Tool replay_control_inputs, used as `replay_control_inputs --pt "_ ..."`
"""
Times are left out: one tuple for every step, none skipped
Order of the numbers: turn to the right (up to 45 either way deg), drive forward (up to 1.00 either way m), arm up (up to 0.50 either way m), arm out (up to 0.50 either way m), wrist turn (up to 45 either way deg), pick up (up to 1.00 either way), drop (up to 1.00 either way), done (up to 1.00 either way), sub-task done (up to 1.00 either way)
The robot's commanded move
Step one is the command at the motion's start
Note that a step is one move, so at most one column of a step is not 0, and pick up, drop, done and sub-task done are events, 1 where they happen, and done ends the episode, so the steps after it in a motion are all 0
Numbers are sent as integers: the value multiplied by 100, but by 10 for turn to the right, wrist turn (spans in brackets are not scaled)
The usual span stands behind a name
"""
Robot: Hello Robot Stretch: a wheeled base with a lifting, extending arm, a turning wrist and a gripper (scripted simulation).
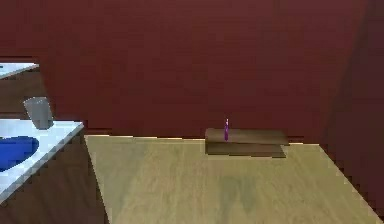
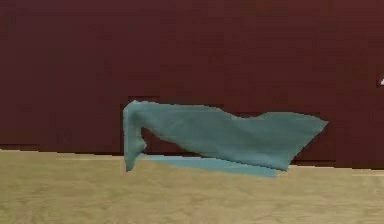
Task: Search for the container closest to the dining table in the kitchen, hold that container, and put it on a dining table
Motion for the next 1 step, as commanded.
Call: replay_control_inputs --pt "0 100 0 0 0 0 0 0 0"
